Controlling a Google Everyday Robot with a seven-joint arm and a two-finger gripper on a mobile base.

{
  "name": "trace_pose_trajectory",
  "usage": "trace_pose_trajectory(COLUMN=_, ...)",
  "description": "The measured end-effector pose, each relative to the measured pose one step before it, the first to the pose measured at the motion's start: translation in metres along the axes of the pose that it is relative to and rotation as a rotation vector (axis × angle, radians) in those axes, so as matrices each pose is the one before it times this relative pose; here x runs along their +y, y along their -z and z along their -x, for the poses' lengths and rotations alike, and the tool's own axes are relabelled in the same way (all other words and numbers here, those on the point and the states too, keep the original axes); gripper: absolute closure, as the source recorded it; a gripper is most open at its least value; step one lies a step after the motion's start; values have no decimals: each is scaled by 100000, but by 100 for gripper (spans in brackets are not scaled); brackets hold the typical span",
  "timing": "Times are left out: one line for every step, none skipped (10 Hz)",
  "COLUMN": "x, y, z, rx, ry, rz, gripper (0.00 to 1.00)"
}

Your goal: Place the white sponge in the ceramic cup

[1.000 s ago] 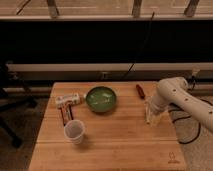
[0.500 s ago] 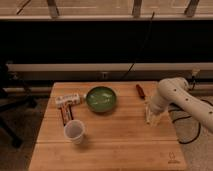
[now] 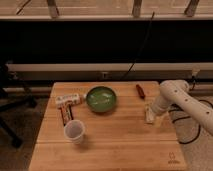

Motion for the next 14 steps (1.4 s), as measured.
trace_pose_trajectory(x=-144, y=122, z=-389, rx=197, ry=2227, rz=-203, gripper=20)
trace_pose_trajectory(x=-41, y=106, z=-420, rx=687, ry=2747, rz=-3, gripper=20)
trace_pose_trajectory(x=-32, y=62, z=-293, rx=1294, ry=3239, rz=378, gripper=20)
trace_pose_trajectory(x=-241, y=20, z=-238, rx=1747, ry=2913, rz=-16, gripper=20)
trace_pose_trajectory(x=-250, y=-37, z=-191, rx=1874, ry=2253, rz=124, gripper=20)
trace_pose_trajectory(x=-147, y=-169, z=-310, rx=2173, ry=1948, rz=317, gripper=20)
trace_pose_trajectory(x=-107, y=-210, z=-228, rx=1655, ry=1138, rz=316, gripper=20)
trace_pose_trajectory(x=-29, y=-366, z=-263, rx=1805, ry=1046, rz=590, gripper=20)
trace_pose_trajectory(x=-36, y=-375, z=-198, rx=1513, ry=594, rz=766, gripper=20)
trace_pose_trajectory(x=25, y=-440, z=-219, rx=1310, ry=435, rz=1031, gripper=20)
trace_pose_trajectory(x=-11, y=-293, z=-183, rx=949, ry=244, rz=788, gripper=21)
trace_pose_trajectory(x=99, y=-354, z=-260, rx=967, ry=256, rz=1058, gripper=27)
trace_pose_trajectory(x=84, y=-243, z=-50, rx=274, ry=310, rz=1098, gripper=37)
trace_pose_trajectory(x=105, y=-119, z=-54, rx=104, ry=122, rz=875, gripper=45)
